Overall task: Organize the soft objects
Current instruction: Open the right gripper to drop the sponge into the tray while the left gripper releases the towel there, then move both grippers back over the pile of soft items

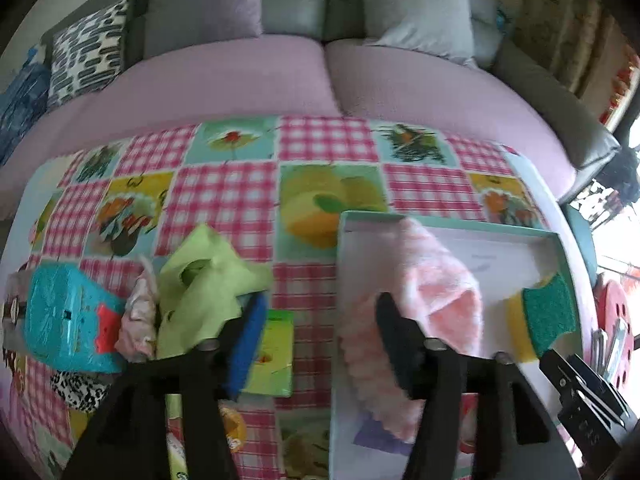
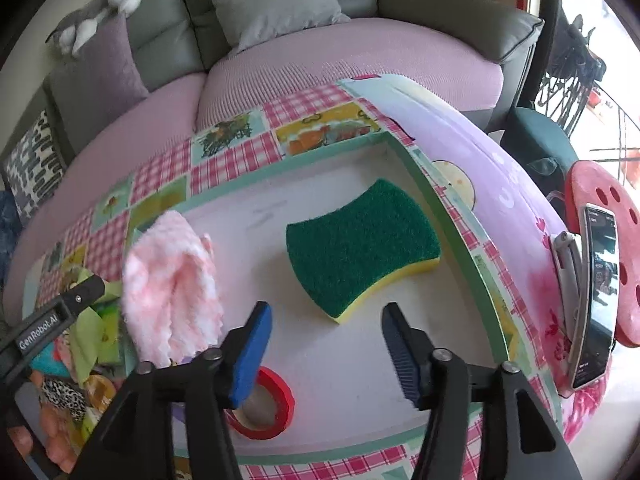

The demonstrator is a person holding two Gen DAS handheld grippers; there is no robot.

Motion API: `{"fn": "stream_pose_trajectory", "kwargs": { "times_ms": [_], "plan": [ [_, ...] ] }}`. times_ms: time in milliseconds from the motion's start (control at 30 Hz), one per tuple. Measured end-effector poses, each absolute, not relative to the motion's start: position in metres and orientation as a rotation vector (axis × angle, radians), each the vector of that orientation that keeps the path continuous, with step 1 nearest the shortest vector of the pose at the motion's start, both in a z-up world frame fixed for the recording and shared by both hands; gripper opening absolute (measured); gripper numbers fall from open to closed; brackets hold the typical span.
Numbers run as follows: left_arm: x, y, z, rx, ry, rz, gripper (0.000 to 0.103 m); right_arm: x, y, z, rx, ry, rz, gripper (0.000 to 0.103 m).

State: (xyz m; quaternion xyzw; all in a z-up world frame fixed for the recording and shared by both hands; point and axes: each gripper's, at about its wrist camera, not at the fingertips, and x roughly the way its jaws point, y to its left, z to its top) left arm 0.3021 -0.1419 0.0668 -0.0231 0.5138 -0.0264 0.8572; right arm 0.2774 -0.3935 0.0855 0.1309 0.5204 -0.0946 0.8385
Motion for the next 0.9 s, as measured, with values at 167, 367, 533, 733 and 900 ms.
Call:
{"fn": "stream_pose_trajectory", "kwargs": {
  "times_ms": [167,367,533,733,900],
  "plan": [
    [0.306,-0.129,0.058,-0.059,1.092,0.017,0.073,0.28,-0.389,0.082,0.23,1.117,-0.21,0.102],
    [0.306,-0.116,0.056,-0.087,1.068,0.056,0.091,0.281,-0.388,0.08,0.158,1.114,-0.257,0.103],
    [0.303,-0.114,0.057,-0.092,1.04,0.046,0.091,0.281,-0.385,0.081,0.148,1.1,-0.25,0.103],
    [0.299,-0.112,0.058,-0.097,1.024,0.04,0.092,0.28,-0.379,0.087,0.157,1.057,-0.233,0.103],
    [0.289,-0.109,0.063,-0.091,0.998,0.034,0.092,0.279,-0.372,0.093,0.167,1.023,-0.2,0.103]
  ]
}}
